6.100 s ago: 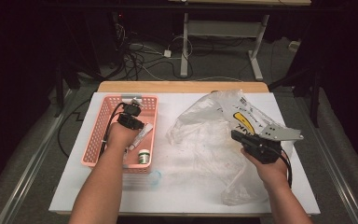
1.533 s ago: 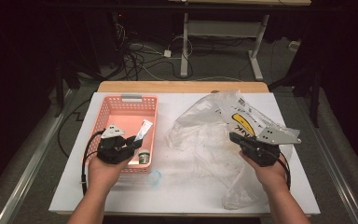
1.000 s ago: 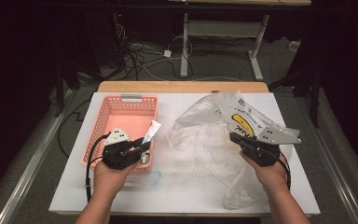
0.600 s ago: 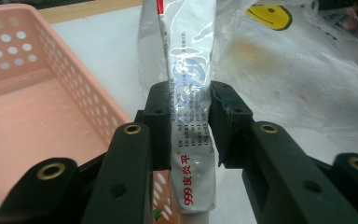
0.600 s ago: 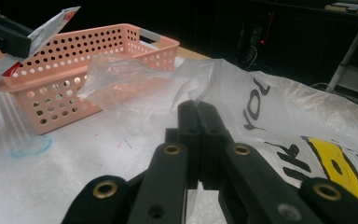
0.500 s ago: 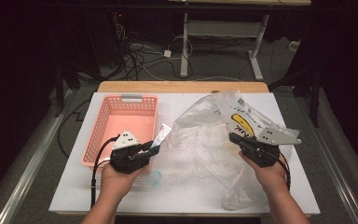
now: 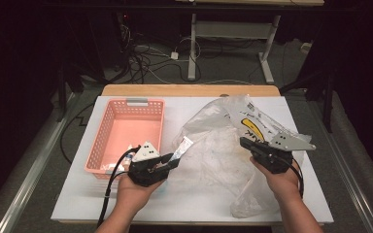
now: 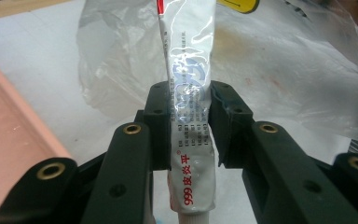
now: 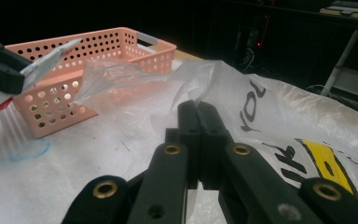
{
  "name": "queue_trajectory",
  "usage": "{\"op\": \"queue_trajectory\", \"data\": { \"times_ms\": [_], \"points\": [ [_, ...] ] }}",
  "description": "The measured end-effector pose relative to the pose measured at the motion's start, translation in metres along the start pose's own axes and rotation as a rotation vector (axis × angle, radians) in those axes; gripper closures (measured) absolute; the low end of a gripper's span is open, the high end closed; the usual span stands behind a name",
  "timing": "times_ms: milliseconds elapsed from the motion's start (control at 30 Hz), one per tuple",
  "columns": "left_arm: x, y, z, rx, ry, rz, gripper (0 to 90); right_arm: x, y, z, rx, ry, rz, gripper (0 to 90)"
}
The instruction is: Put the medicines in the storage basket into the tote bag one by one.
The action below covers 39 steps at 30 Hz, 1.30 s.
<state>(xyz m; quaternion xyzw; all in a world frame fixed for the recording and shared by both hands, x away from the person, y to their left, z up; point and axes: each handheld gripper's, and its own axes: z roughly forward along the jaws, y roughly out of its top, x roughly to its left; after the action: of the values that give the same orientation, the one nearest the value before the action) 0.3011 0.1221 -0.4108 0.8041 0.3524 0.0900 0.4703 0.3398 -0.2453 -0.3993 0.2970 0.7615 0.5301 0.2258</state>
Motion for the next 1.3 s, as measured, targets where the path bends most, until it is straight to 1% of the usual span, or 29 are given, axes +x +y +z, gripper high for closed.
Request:
{"op": "queue_trajectory", "data": {
  "times_ms": [67,200,300,400,500,633,733,933,1067,1133,1300],
  "points": [
    [-0.004,0.001,0.004,0.013,-0.007,0.016,68.7,-0.001,0.000,-0.001,-0.005,-0.002,0.004,90.0],
    [-0.012,0.005,0.007,0.014,-0.017,0.039,68.7,-0.001,0.000,-0.001,-0.004,-0.002,0.007,90.0],
    [-0.016,0.006,0.012,0.014,-0.029,0.042,68.7,0.000,0.001,0.000,-0.006,0.001,0.000,90.0],
    [-0.020,0.008,0.019,0.020,-0.038,0.048,68.7,0.000,0.002,-0.001,-0.012,0.005,0.003,90.0],
    [-0.022,0.009,0.026,0.026,-0.047,0.045,68.7,0.000,0.002,-0.001,-0.015,0.005,0.004,90.0],
    [-0.025,0.010,0.039,0.041,-0.058,0.046,68.7,0.000,0.002,-0.001,-0.018,0.005,0.005,90.0],
    [-0.028,0.012,0.051,0.051,-0.077,0.056,68.7,0.000,0.003,0.000,-0.019,0.005,0.003,90.0],
    [-0.033,0.017,0.073,0.077,-0.081,0.064,68.7,0.000,0.003,0.000,-0.022,0.007,0.004,90.0],
    [-0.033,0.022,0.085,0.085,-0.078,0.062,68.6,-0.001,0.004,0.000,-0.025,0.008,0.005,90.0],
    [-0.032,0.024,0.091,0.092,-0.084,0.055,68.7,-0.001,0.004,0.000,-0.024,0.006,0.008,90.0],
    [-0.033,0.031,0.105,0.095,-0.066,0.055,68.6,-0.001,0.005,-0.001,-0.033,0.012,0.009,90.0]
  ]
}}
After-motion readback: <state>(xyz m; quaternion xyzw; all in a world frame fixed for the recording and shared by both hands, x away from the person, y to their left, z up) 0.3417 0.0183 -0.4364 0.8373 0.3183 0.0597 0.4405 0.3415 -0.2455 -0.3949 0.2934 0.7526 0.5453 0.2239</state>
